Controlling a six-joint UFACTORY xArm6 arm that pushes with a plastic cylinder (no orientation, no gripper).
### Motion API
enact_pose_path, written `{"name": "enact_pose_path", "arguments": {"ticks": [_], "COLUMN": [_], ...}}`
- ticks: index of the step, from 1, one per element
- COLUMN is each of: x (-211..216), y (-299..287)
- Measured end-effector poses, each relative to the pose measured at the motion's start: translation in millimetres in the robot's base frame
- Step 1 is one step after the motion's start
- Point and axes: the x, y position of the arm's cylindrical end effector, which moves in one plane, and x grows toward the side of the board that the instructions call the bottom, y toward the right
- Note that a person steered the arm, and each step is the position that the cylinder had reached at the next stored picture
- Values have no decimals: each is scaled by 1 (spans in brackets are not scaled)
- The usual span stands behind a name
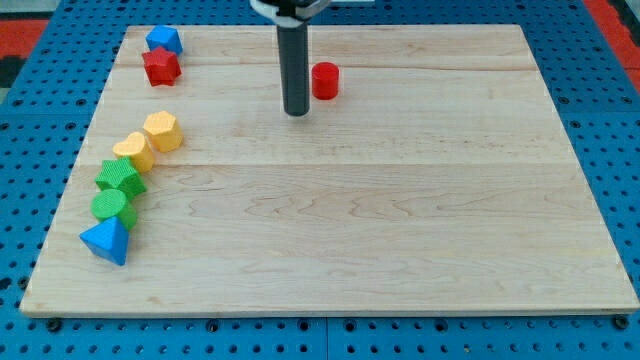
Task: Place the red blocks close together
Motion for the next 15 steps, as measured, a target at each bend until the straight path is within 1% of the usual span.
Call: {"name": "enact_pose_path", "arguments": {"ticks": [2, 3, 4, 5, 7, 8, 9, 10, 11, 12, 13, 14, 15], "x": [-1, -12, -35, -55, -93, -93, -93, -93, -103, -122, -130, -110, -65], "y": [-171, -233, -260, -245, -193, -91, -7, -12, -10, -24, 47, 81, 72]}}
